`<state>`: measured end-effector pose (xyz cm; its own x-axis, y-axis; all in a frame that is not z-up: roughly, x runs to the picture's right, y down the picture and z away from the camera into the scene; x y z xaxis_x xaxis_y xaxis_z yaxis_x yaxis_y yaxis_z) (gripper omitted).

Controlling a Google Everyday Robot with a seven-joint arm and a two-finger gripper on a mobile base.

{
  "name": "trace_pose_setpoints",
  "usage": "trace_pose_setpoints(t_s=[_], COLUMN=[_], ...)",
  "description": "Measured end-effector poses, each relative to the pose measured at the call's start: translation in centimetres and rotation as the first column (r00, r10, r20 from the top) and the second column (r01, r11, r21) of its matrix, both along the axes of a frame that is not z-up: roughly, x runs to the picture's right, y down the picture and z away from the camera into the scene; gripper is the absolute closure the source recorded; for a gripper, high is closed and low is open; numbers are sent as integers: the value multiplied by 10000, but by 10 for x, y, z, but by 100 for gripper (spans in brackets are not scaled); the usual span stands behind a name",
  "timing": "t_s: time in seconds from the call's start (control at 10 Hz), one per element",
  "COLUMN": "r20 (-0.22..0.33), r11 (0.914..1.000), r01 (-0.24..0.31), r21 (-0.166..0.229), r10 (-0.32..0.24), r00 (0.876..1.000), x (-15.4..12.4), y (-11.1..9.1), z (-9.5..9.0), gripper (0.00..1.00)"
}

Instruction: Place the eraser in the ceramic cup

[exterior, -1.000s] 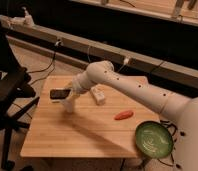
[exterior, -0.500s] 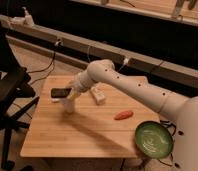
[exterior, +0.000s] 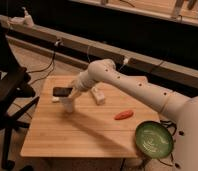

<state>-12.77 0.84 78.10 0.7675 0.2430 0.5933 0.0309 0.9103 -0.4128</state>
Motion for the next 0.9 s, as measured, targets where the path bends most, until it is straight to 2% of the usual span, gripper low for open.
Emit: trace_pose_setpoints(t_s=[0.2, 0.3, 0.7, 0.8, 0.9], r20=[-28, -20, -103, -124, -107], r11=[10000, 9999, 9999, 9999, 9998], r01=[-61, -68, -36, -57, -91], r21=[-45, -90, -112, -137, -186], r10=[61, 68, 35, 55, 89], r00=[10000, 10000, 9999, 9999, 9999], x=[2, 1, -2, -3, -6], y=[-1, 0, 1, 1, -1], z=[2, 4, 8, 8, 7], gripper=[28, 28, 28, 31, 38])
